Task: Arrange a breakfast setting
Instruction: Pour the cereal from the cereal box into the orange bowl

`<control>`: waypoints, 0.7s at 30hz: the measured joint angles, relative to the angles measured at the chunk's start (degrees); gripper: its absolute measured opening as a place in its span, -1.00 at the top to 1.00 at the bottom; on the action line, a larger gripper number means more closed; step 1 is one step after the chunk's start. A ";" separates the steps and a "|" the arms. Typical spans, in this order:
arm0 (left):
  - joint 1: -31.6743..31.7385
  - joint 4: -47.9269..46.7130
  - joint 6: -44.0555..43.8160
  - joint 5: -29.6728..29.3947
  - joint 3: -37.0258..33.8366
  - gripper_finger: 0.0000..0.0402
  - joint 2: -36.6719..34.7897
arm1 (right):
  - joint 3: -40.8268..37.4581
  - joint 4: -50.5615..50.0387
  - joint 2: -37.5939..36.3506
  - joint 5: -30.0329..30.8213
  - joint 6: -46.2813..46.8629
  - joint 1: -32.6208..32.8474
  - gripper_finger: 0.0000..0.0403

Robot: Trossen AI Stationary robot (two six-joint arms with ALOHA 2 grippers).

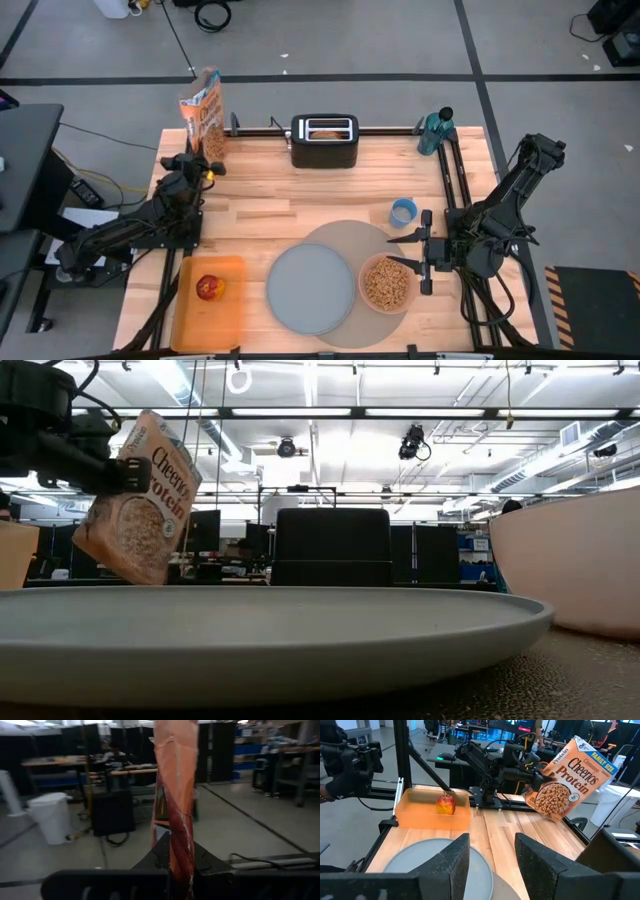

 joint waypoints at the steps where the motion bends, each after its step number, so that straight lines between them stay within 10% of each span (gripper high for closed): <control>1: 0.06 0.21 0.48 -0.94 0.00 0.94 0.00 | 0.00 0.00 0.00 0.00 0.00 0.00 0.18; 21: 0.47 -9.96 -11.85 -1.22 -0.04 0.81 0.04 | 0.00 0.00 0.00 -0.02 -0.20 0.00 0.18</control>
